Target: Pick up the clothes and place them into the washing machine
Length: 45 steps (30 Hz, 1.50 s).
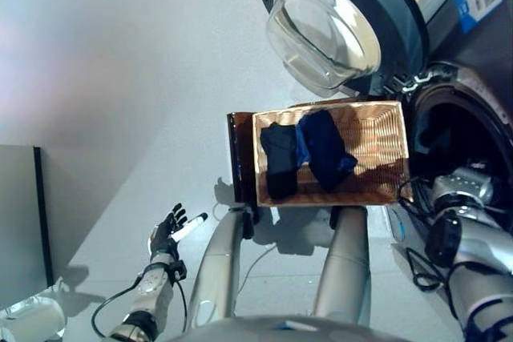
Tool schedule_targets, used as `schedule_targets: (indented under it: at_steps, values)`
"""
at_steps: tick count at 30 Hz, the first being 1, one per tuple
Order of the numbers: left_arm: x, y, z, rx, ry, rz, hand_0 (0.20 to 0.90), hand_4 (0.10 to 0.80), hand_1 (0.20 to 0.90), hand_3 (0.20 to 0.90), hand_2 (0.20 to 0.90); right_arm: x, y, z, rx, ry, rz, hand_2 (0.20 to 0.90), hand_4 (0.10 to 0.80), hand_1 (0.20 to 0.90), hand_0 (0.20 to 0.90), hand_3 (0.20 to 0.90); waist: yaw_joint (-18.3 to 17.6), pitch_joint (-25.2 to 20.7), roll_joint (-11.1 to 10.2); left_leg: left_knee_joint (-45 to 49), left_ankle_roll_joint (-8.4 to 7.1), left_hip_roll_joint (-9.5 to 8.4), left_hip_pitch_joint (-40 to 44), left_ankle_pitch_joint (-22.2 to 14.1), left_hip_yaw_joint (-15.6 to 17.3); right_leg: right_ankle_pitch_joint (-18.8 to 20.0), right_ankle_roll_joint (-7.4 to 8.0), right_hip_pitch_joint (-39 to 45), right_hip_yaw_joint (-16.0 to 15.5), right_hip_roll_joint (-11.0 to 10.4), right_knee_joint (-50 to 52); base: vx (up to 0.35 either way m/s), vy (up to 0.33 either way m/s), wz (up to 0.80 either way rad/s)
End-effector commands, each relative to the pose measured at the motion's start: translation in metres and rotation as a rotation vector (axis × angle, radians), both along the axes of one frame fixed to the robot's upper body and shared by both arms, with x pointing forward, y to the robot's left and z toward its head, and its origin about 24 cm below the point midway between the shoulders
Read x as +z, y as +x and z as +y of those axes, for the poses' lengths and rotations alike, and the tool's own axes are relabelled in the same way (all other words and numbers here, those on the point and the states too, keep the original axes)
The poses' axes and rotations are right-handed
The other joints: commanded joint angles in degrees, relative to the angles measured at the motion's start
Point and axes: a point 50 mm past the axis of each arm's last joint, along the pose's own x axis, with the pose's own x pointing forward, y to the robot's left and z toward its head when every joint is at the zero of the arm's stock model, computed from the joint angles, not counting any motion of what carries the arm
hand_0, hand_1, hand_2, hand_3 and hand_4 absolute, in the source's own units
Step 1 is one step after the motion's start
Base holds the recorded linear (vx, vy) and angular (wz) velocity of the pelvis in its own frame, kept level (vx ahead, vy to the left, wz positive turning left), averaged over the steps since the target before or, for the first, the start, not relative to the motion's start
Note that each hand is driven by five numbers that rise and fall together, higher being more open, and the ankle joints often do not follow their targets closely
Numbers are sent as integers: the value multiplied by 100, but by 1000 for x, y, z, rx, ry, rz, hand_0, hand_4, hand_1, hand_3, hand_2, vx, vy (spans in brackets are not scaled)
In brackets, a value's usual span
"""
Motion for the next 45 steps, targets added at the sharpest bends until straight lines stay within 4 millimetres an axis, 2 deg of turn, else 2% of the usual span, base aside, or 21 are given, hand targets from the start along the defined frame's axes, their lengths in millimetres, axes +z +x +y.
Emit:
schedule_targets:
  at_steps: [1, 5, 12, 13, 14, 15, 19, 23, 24, 27, 28, 29, 31, 34, 36, 37, 43, 45]
  values:
    - [1, -24, 34, 54, 111, 20, 900, 800, 900, 900, 900, 49, -27, -37, -171, -200, -23, 200, 300, 200, 200, 200, -172, -427, 134, 388, -173, 192, 109, -398, 12, 1122, 122, 8, 458, 64, -526, -2, 10, -4]
    - [2, -24, 35, 51, 119, 17, 900, 800, 900, 900, 900, 52, -33, -42, -189, -216, -11, 200, 300, 200, 200, 200, -180, -440, 141, 389, -169, 204, 119, -406, 28, 1098, 124, 26, 448, 60, -517, 8, -4, -2]
    - [1, -23, 38, 72, 123, 26, 900, 800, 900, 900, 900, 44, -28, -35, -169, -213, -18, 200, 300, 200, 200, 200, -218, -445, 79, 387, -175, 222, 132, -407, 18, 1092, 115, 28, 440, 106, -494, 0, 0, 0]
    - [1, -23, 38, 75, 124, 27, 900, 800, 900, 900, 900, 42, -27, -34, -163, -212, -16, 422, 459, 422, 422, 422, -221, -448, 69, 386, -176, 221, 131, -408, 16, 1092, 116, 29, 438, 113, -494, 0, 0, 0]
    - [1, -23, 39, 75, 125, 27, 900, 800, 900, 900, 900, 42, -27, -34, -162, -212, -16, 573, 567, 573, 573, 573, -221, -449, 68, 386, -176, 221, 131, -408, 16, 1092, 116, 28, 439, 112, -494, 0, 0, 0]
    - [1, -23, 39, 82, 123, 26, 900, 800, 900, 900, 900, 39, -27, -33, -159, -207, -10, 900, 800, 900, 900, 900, -219, -448, 60, 393, -180, 225, 127, -410, 19, 1097, 113, 33, 436, 110, -502, 0, 0, 0]
    - [1, -24, 43, 100, 129, 33, 900, 800, 900, 900, 900, 31, -23, -27, -131, -191, 9, 900, 800, 900, 900, 900, -212, -438, 17, 378, -175, 223, 147, -406, 36, 1132, 115, 55, 424, 125, -536, 0, 0, 0]
    - [0, -25, 43, 101, 128, 37, 900, 800, 900, 900, 900, 32, -16, -22, -85, -230, 10, 900, 800, 900, 900, 900, -218, -407, -5, 311, -168, 224, 198, -371, 44, 1204, 131, 118, 398, 125, -629, 0, 0, 0]
    - [0, -25, 41, 97, 120, 32, 900, 800, 900, 900, 900, 31, -10, -17, -43, -254, 7, 900, 800, 900, 900, 900, -216, -398, -16, 254, -165, 225, 231, -350, 49, 1237, 144, 170, 376, 128, -704, 0, 0, 0]
    - [1, -24, 41, 92, 117, 24, 900, 800, 900, 900, 900, 29, -7, -14, -6, -275, 29, 900, 800, 900, 900, 900, -219, -385, -31, 189, -166, 221, 275, -321, 48, 1286, 149, 222, 357, 124, -781, 0, -1, -1]
    - [2, -23, 41, 83, 119, 22, 900, 800, 900, 900, 900, 28, 2, -6, 59, -310, 47, 900, 800, 900, 900, 900, -205, -373, -52, 151, -166, 219, 293, -294, 56, 1345, 152, 250, 340, 127, -853, -17, 6, -5]
    - [0, -25, 41, 82, 119, 29, 900, 800, 900, 900, 900, 22, 9, 4, 108, -323, 44, 900, 800, 900, 900, 900, -228, -334, -84, 20, -158, 231, 349, -252, 81, 1420, 172, 314, 306, 152, -1030, -19, 10, -11]
    - [1, -23, 42, 80, 123, 26, 900, 800, 900, 900, 900, 17, 16, 12, 167, -330, 73, 900, 800, 900, 900, 900, -223, -311, -115, -97, -156, 235, 405, -203, 101, 1513, 187, 373, 284, 158, -1187, -18, 13, -17]
    - [3, -18, 42, 80, 119, 18, 900, 800, 900, 900, 900, -5, 27, 35, 328, -356, 144, 900, 800, 900, 900, 900, -243, -281, -198, -398, -169, 212, 555, -64, 121, 1705, 215, 607, 202, 121, -1558, -7, 4, -4]
    - [3, -17, 43, 83, 116, 14, 900, 800, 900, 900, 900, -18, 28, 44, 392, -353, 186, 900, 800, 900, 900, 900, -254, -276, -243, -568, -192, 199, 691, 23, 117, 1800, 232, 802, 141, 101, -1773, 0, 0, 0]
    - [3, -17, 43, 83, 116, 14, 900, 800, 900, 900, 900, -18, 28, 44, 392, -353, 186, 900, 800, 900, 900, 900, -257, -271, -242, -572, -192, 198, 699, 26, 115, 1801, 231, 812, 138, 100, -1777, 0, 0, 0]
    - [4, -16, 48, 105, 127, 12, 900, 800, 900, 900, 900, -59, 24, 73, 579, -354, 354, 900, 800, 900, 900, 900, -223, -301, -434, -1093, -243, 160, 1109, 222, 60, 2077, 300, 1441, -113, 49, -2487, 19, -22, 0]
    - [5, -17, 49, 109, 135, 5, 900, 800, 900, 900, 900, -66, 24, 82, 633, -374, 383, 900, 800, 900, 900, 900, -234, -286, -484, -1293, -254, 155, 1289, 306, 43, 2184, 328, 1678, -205, 26, -2734, 33, -23, 3]
